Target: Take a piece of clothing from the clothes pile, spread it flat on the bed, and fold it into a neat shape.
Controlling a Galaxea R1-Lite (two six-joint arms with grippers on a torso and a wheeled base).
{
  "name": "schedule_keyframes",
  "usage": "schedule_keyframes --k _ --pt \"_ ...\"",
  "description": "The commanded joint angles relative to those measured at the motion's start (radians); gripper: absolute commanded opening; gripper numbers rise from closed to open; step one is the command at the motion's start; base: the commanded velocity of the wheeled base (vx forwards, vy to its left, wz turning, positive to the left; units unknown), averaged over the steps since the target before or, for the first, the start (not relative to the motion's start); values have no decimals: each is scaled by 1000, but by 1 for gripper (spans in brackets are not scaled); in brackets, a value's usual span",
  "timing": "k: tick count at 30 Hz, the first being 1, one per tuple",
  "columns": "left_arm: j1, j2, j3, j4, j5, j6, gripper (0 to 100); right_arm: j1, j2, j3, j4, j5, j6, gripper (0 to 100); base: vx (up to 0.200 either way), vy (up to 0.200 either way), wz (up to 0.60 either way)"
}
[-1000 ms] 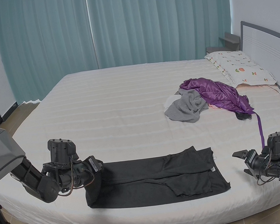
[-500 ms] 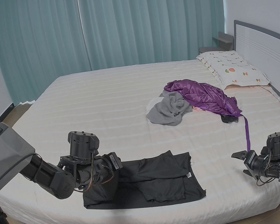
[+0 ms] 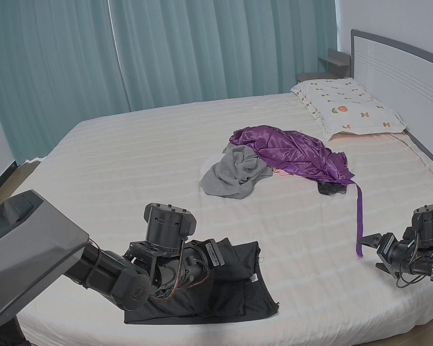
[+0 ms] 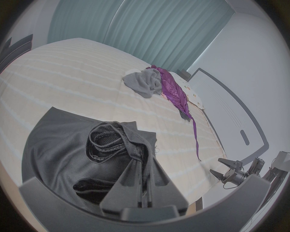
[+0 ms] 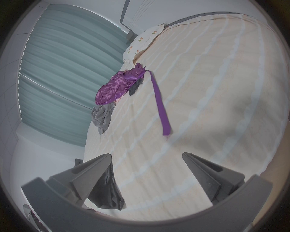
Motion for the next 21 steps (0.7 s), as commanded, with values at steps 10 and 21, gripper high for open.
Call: schedule_keyframes --k 10,21 --pt "-49 113 -70 0 48 -4 100 1 6 1 1 1 0 100 0 0 0" --pt "-45 84 -50 -9 37 -69 100 1 9 1 1 1 0 100 0 0 0"
